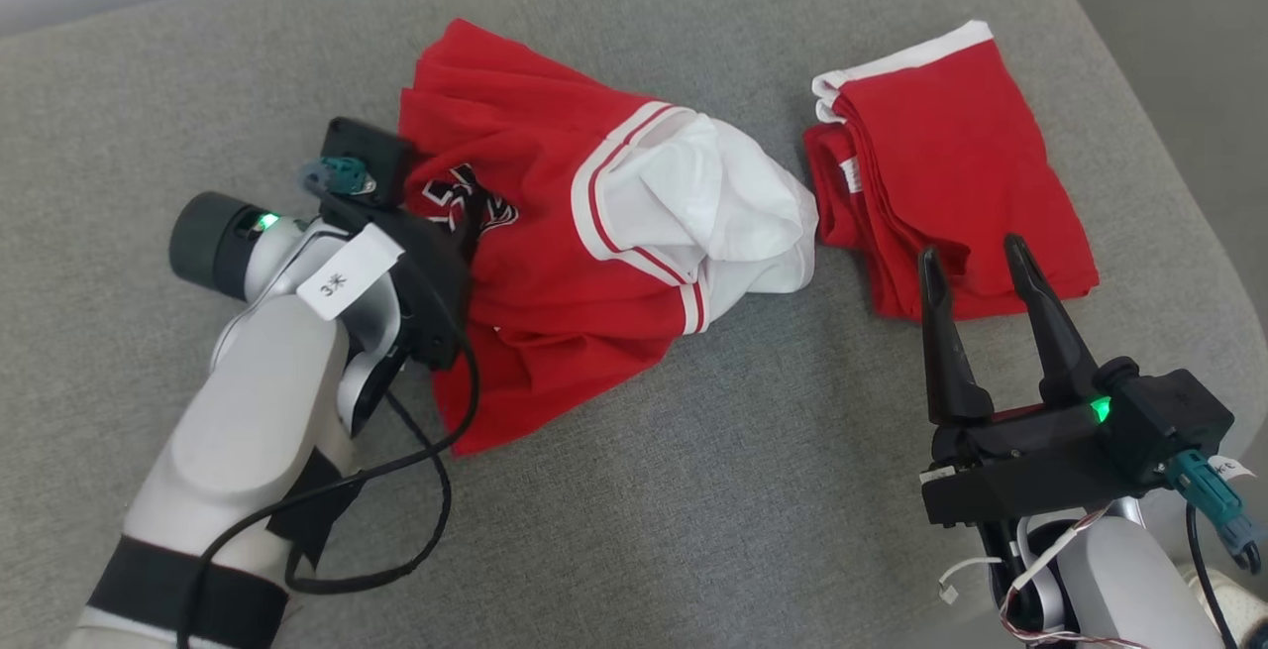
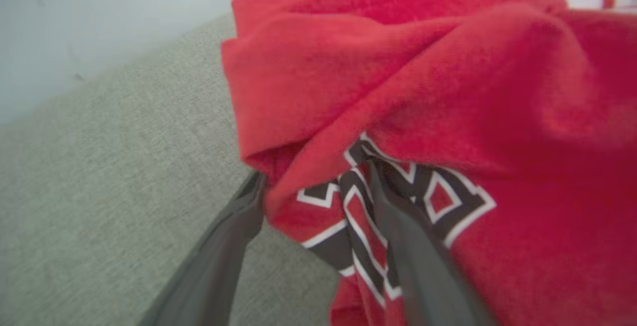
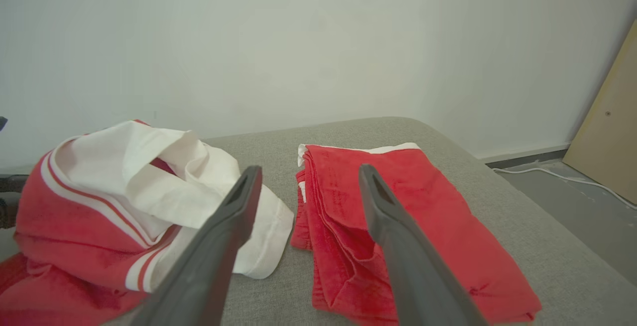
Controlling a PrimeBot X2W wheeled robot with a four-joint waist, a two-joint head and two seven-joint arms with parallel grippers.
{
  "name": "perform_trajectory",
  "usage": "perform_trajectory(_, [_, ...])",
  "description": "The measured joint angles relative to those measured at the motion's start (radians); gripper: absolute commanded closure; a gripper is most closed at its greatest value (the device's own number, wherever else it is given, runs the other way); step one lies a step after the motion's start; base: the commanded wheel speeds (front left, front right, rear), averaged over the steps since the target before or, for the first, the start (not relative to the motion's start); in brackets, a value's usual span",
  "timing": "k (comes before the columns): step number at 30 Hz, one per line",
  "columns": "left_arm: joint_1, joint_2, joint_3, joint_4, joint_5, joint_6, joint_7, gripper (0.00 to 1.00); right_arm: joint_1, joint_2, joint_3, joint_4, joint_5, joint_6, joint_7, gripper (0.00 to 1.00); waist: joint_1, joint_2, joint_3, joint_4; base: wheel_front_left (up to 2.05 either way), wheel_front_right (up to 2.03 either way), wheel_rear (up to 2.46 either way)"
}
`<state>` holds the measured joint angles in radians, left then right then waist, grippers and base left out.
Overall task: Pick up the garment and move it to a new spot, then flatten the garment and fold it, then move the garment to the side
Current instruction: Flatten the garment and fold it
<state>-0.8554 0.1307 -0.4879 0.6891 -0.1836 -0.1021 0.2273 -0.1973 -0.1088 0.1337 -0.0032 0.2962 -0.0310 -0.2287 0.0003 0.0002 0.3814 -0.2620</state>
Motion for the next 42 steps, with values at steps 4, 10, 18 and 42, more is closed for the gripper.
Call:
perform_trajectory(4, [-0.027, -0.025, -0.007, 0.036, 0.0, -0.004, -0.027, 1.0, -0.025, -0.004, 0.026, 0.003, -0.002, 0.01, 0.0, 0.0, 0.0, 0.0, 0.02, 0.007, 0.0, 0.0, 0.0])
perform_trajectory(10, [-0.059, -0.054, -0.018, 0.088, -0.002, -0.008, -0.071, 1.0, -0.099, -0.004, 0.12, -0.026, -0.035, 0.056, 0.035, 0.0, -0.0002, 0.0, 0.016, 0.045, 0.0, 0.0, 0.0])
perform_trajectory(18, [-0.071, -0.072, -0.037, 0.147, -0.011, -0.013, -0.115, 1.0, -0.191, -0.002, 0.172, 0.065, -0.05, 0.084, 0.178, 0.0, -0.0004, -0.0001, -0.01, 0.084, 0.0, 0.0, 0.0])
perform_trajectory(42, [-0.118, -0.093, -0.079, 0.251, -0.03, -0.021, -0.216, 1.0, -0.39, 0.036, 0.166, 0.257, 0.138, 0.101, 0.405, 0.55, -0.0003, 0.0, 0.004, 0.138, 0.0, 0.0, 0.0])
